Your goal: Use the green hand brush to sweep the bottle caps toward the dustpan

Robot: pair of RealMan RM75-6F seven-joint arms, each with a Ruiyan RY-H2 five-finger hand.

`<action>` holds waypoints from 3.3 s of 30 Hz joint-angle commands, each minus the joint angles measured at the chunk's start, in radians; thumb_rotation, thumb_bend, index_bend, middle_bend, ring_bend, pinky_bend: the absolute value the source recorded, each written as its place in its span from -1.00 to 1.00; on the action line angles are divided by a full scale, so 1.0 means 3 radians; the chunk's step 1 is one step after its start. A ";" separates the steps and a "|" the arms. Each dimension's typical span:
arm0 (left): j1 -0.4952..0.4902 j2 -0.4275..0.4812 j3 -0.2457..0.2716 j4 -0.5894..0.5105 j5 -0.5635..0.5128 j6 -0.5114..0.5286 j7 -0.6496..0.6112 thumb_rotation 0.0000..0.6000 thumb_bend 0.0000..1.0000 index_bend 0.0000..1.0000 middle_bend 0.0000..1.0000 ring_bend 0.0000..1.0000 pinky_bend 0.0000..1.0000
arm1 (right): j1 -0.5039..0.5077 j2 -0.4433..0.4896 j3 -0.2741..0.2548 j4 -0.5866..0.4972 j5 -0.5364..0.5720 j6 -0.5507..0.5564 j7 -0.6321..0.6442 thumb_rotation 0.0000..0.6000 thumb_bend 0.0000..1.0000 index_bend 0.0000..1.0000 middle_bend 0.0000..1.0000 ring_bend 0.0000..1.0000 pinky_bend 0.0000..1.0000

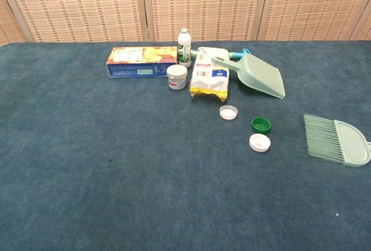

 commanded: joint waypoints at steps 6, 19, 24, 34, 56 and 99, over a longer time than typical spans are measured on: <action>-0.0019 -0.0010 0.0006 -0.0029 -0.0003 -0.0040 0.0024 1.00 -0.12 -1.00 -1.00 -0.95 -0.67 | 0.0003 -0.0084 0.0026 0.0025 0.0114 -0.0046 -0.0107 0.87 -0.74 -1.00 -0.96 -1.00 -1.00; -0.0046 0.0008 -0.0001 -0.0031 0.0001 -0.0076 -0.0046 1.00 -0.12 -1.00 -1.00 -0.95 -0.66 | 0.0143 -0.0596 0.0058 0.0731 0.0544 -0.0532 -0.0219 1.00 -0.55 -0.53 -0.49 -1.00 -1.00; -0.0048 0.0007 0.0002 -0.0036 -0.0009 -0.0089 -0.0025 1.00 -0.12 -1.00 -1.00 -0.94 -0.66 | 0.0217 -0.0757 0.0097 0.0999 0.0544 -0.0619 -0.0122 1.00 -0.48 -0.36 -0.37 -1.00 -1.00; -0.0033 -0.0005 0.0008 0.0030 -0.0014 -0.0077 -0.0058 1.00 -0.10 -1.00 -1.00 -0.93 -0.66 | 0.0365 -0.0944 0.0139 0.1269 0.0579 -0.0838 -0.0075 1.00 -0.37 -0.32 -0.34 -0.97 -1.00; -0.0026 0.0028 0.0002 -0.0004 0.0001 -0.0043 -0.0085 1.00 -0.09 -1.00 -1.00 -0.93 -0.66 | 0.0508 -0.1054 0.0154 0.1201 0.0648 -0.0967 -0.0245 1.00 -0.36 -0.22 -0.27 -0.91 -1.00; -0.0024 0.0031 0.0003 0.0015 0.0006 -0.0042 -0.0106 1.00 -0.08 -1.00 -1.00 -0.91 -0.66 | 0.0581 -0.1167 0.0094 0.1226 0.0564 -0.0884 -0.0257 1.00 -0.27 0.47 0.23 -0.47 -1.00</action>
